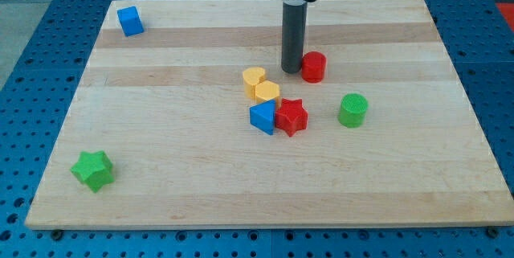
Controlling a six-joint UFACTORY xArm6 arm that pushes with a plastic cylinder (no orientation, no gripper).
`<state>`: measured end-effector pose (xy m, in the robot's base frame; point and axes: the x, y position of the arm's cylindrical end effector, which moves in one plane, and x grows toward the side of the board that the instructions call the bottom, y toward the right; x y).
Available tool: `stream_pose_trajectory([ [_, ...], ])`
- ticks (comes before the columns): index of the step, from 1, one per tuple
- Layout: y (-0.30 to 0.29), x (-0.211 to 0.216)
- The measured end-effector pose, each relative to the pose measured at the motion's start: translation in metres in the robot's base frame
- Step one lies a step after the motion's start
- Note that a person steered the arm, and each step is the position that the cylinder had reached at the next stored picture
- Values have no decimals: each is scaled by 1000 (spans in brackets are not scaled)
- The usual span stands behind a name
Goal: Slide the red circle to the center
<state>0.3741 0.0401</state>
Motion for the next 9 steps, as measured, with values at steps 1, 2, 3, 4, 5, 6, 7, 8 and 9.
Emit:
stream_pose_trajectory([
  [1,2,0],
  [2,9,-12],
  [3,39,-74],
  [4,89,-44],
  [5,89,-27],
  [6,89,-5],
  [7,89,-5],
  [8,89,0],
  [9,80,-2],
])
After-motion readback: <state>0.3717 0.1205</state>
